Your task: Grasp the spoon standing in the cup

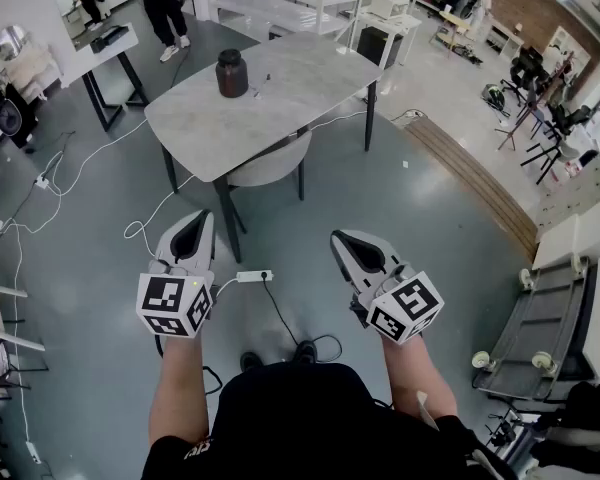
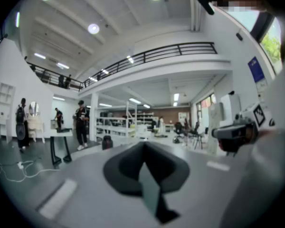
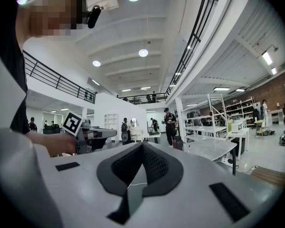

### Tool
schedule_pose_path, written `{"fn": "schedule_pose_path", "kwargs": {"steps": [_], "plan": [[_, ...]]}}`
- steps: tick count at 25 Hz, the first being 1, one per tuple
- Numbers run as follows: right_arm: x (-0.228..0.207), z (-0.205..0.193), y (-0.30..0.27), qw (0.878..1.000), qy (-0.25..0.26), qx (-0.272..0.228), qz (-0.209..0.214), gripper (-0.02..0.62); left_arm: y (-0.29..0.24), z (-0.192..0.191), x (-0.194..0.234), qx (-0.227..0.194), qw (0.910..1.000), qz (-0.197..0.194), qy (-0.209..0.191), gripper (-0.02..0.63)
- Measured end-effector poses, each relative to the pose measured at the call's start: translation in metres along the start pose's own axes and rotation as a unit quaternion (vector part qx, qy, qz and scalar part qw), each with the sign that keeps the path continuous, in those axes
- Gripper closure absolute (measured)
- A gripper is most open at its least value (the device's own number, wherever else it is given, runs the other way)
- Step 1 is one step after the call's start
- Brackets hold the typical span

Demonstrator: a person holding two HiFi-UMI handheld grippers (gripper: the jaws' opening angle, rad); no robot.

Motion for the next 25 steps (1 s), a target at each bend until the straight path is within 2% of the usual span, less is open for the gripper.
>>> {"fn": "schedule_pose_path", "kwargs": {"steps": [9, 15, 17, 21, 25], "plan": [[-0.03, -0.014, 0.034, 1.0, -0.021, 0.002, -0.014, 0.604, -0.021, -0.006, -0.027, 0.01, 0.9999, -0.001, 0.002, 0.598], [-0.035, -0.028, 0.051, 0.999, -0.04, 0.013, 0.032, 0.603, -0.033, 0.003, -0.049, 0.0, 0.9999, -0.003, -0.013, 0.598], [-0.041, -0.033, 0.054, 0.998, -0.047, 0.02, 0.036, 0.603, -0.038, -0.001, -0.054, 0.004, 0.9999, 0.0, -0.013, 0.598], [-0.055, -0.046, 0.056, 0.997, -0.072, 0.028, 0.03, 0.603, -0.051, -0.014, -0.051, 0.025, 0.9996, 0.009, -0.002, 0.598], [-0.078, -0.055, 0.04, 0.995, -0.088, 0.036, 0.021, 0.601, -0.076, -0.019, -0.04, 0.03, 0.9995, 0.004, 0.006, 0.598]]}}
Point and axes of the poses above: the fingertips, and each gripper's own axes: y backward along the fingers, x to its left, z out of its top, the point moved 6 cm from there along y, backward along the fingers, and after that the axes turned 5 degrees about y, right-handed, at the moved point
